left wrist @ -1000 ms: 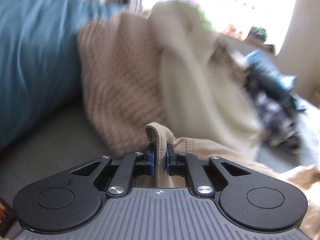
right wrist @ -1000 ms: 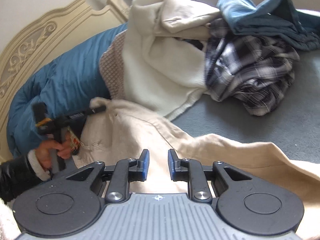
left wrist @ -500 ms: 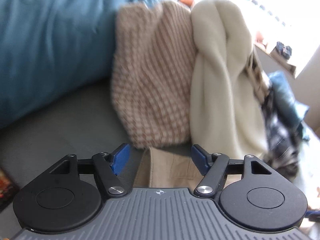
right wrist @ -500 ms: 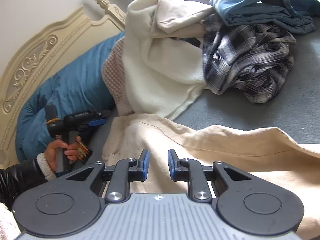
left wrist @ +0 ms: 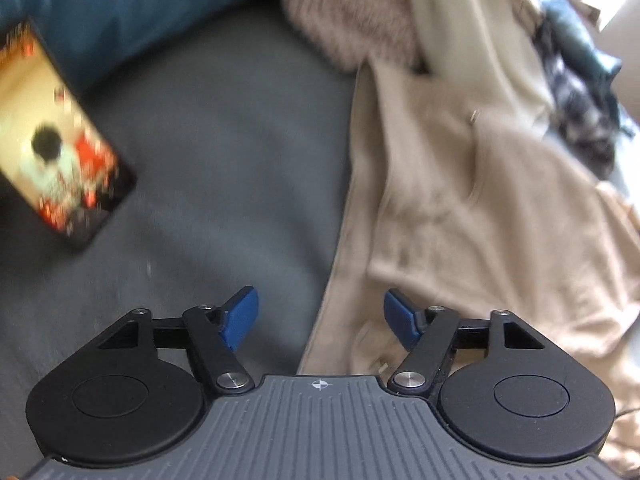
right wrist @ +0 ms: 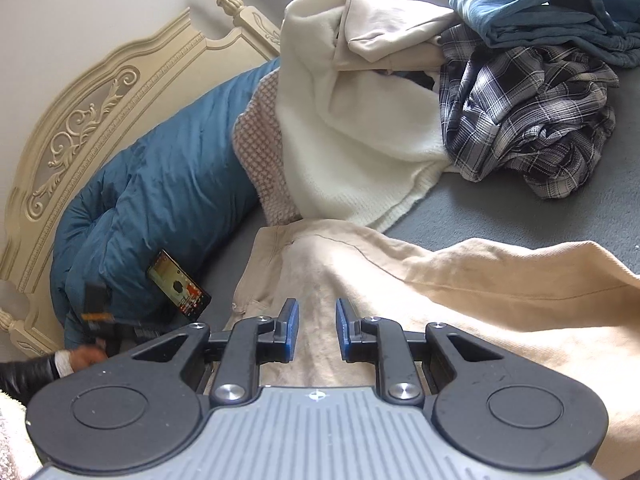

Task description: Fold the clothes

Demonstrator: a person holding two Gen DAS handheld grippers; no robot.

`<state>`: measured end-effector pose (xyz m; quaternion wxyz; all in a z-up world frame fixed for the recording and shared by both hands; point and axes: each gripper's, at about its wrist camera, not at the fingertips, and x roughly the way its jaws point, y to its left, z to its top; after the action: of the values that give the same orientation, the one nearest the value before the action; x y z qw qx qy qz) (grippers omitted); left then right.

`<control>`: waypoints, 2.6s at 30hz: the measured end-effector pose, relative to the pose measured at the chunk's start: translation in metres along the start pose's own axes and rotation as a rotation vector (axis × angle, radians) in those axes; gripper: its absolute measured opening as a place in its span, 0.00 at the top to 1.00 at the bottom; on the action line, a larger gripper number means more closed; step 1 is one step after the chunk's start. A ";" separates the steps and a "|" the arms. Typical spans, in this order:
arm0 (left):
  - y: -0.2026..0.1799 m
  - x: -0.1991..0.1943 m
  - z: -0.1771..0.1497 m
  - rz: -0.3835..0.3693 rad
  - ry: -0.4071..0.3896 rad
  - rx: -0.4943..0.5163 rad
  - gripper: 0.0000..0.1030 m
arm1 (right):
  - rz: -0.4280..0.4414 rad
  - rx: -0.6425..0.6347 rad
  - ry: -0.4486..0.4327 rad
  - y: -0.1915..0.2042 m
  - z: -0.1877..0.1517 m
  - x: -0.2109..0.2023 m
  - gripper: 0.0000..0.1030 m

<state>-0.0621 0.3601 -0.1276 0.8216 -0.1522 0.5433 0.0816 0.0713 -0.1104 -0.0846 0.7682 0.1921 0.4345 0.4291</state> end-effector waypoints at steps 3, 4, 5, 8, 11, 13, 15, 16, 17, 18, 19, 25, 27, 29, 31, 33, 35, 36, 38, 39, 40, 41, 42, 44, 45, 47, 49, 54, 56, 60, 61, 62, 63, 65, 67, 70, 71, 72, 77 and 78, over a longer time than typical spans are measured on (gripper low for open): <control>0.007 0.008 -0.003 -0.016 -0.012 -0.006 0.42 | -0.015 -0.004 0.017 0.005 -0.002 0.002 0.79; 0.008 0.008 -0.003 -0.019 -0.026 -0.004 0.55 | -0.021 -0.007 0.023 0.007 -0.003 0.003 0.79; 0.006 0.007 -0.003 -0.022 -0.026 0.011 0.73 | -0.026 -0.010 0.029 0.009 -0.004 0.004 0.79; -0.002 0.005 -0.002 -0.014 -0.018 0.081 0.95 | -0.043 -0.023 0.043 0.014 -0.007 0.006 0.79; -0.008 0.006 -0.007 0.069 -0.027 0.136 1.00 | -0.049 -0.028 0.053 0.018 -0.008 0.009 0.79; 0.002 0.003 -0.013 0.094 -0.025 0.099 1.00 | -0.053 -0.024 0.059 0.019 -0.009 0.012 0.79; 0.011 -0.007 -0.014 0.074 -0.047 0.058 1.00 | -0.046 -0.026 0.066 0.022 -0.009 0.015 0.79; 0.011 -0.015 -0.015 0.063 -0.066 0.054 0.99 | -0.040 -0.032 0.068 0.024 -0.009 0.016 0.79; 0.011 -0.024 -0.016 0.053 -0.088 0.056 0.95 | -0.034 -0.040 0.069 0.027 -0.009 0.017 0.79; 0.009 -0.034 -0.016 0.031 -0.099 0.060 0.92 | -0.026 -0.049 0.070 0.029 -0.009 0.018 0.79; 0.006 -0.040 -0.018 0.001 -0.097 0.073 0.82 | -0.020 -0.054 0.070 0.031 -0.009 0.019 0.79; -0.018 -0.043 -0.032 -0.103 0.011 0.183 0.73 | 0.074 -0.083 0.111 0.049 -0.011 0.031 0.79; -0.021 -0.036 -0.038 -0.113 0.037 0.194 0.72 | 0.107 -0.138 0.146 0.063 -0.013 0.039 0.79; -0.018 -0.035 -0.048 -0.108 0.043 0.192 0.70 | 0.121 -0.191 0.169 0.077 -0.017 0.045 0.78; -0.016 -0.032 -0.051 -0.111 0.041 0.181 0.69 | 0.142 -0.206 0.187 0.087 -0.022 0.049 0.77; -0.011 -0.032 -0.052 -0.121 0.032 0.170 0.69 | 0.151 -0.215 0.208 0.094 -0.029 0.054 0.77; -0.009 -0.029 -0.051 -0.132 0.017 0.148 0.67 | 0.155 -0.222 0.225 0.102 -0.036 0.059 0.76; -0.008 -0.027 -0.051 -0.137 0.012 0.139 0.67 | 0.155 -0.221 0.236 0.105 -0.039 0.062 0.76; -0.007 -0.025 -0.053 -0.146 0.003 0.124 0.67 | 0.147 -0.225 0.262 0.110 -0.046 0.070 0.76; -0.010 -0.022 -0.053 -0.137 -0.010 0.136 0.70 | 0.143 -0.228 0.274 0.112 -0.049 0.074 0.76; -0.013 -0.022 -0.055 -0.109 -0.033 0.158 0.82 | 0.138 -0.232 0.284 0.114 -0.051 0.077 0.76; -0.017 -0.023 -0.057 -0.089 -0.061 0.175 0.93 | 0.136 -0.233 0.295 0.116 -0.053 0.080 0.76; -0.019 -0.027 -0.059 -0.065 -0.098 0.178 0.96 | 0.134 -0.233 0.304 0.117 -0.055 0.083 0.76; -0.015 -0.036 -0.059 -0.058 -0.146 0.145 0.99 | 0.128 -0.228 0.310 0.118 -0.057 0.086 0.76; -0.012 -0.038 -0.059 -0.060 -0.155 0.129 0.99 | 0.124 -0.225 0.312 0.118 -0.058 0.087 0.76; -0.007 -0.041 -0.057 -0.063 -0.163 0.114 0.99 | 0.117 -0.218 0.315 0.118 -0.060 0.090 0.76; -0.007 -0.043 -0.057 -0.060 -0.170 0.120 0.99 | 0.111 -0.203 0.315 0.116 -0.059 0.093 0.76; -0.007 -0.049 -0.052 -0.044 -0.217 0.122 0.99 | 0.099 -0.176 0.315 0.113 -0.059 0.098 0.76; -0.006 -0.044 -0.053 -0.028 -0.207 0.130 0.99 | 0.098 -0.175 0.319 0.111 -0.059 0.099 0.76; -0.008 -0.023 -0.060 0.029 -0.181 0.169 0.98 | 0.092 -0.172 0.332 0.109 -0.061 0.100 0.76; -0.010 -0.017 -0.062 0.044 -0.177 0.183 0.98 | 0.089 -0.170 0.335 0.108 -0.062 0.100 0.76; -0.011 -0.013 -0.063 0.055 -0.175 0.197 0.98 | 0.087 -0.169 0.338 0.107 -0.062 0.100 0.76; -0.014 -0.011 -0.063 0.064 -0.173 0.215 0.97 | 0.087 -0.168 0.340 0.107 -0.063 0.100 0.76; -0.021 -0.011 -0.062 0.079 -0.169 0.253 0.96 | 0.082 -0.168 0.341 0.106 -0.063 0.099 0.76; -0.018 -0.017 -0.057 0.062 -0.162 0.235 0.88 | 0.080 -0.169 0.341 0.105 -0.064 0.099 0.76; -0.008 -0.030 -0.048 0.036 -0.176 0.149 0.74 | 0.079 -0.170 0.340 0.106 -0.064 0.099 0.76; -0.005 -0.035 -0.046 0.022 -0.198 0.118 0.73 | 0.079 -0.171 0.340 0.106 -0.064 0.099 0.76; -0.004 -0.039 -0.042 -0.002 -0.215 0.085 0.71 | 0.078 -0.172 0.340 0.107 -0.064 0.099 0.76; -0.008 -0.026 -0.024 -0.183 -0.161 -0.063 0.64 | 0.077 -0.175 0.340 0.108 -0.064 0.099 0.76; -0.009 -0.019 -0.020 -0.201 -0.132 -0.090 0.63 | 0.077 -0.175 0.339 0.108 -0.064 0.099 0.76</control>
<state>-0.0840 0.3459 -0.1159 0.8521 -0.2366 0.4657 0.0330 -0.0100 0.0265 -0.0970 0.6808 0.0657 0.5112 0.5204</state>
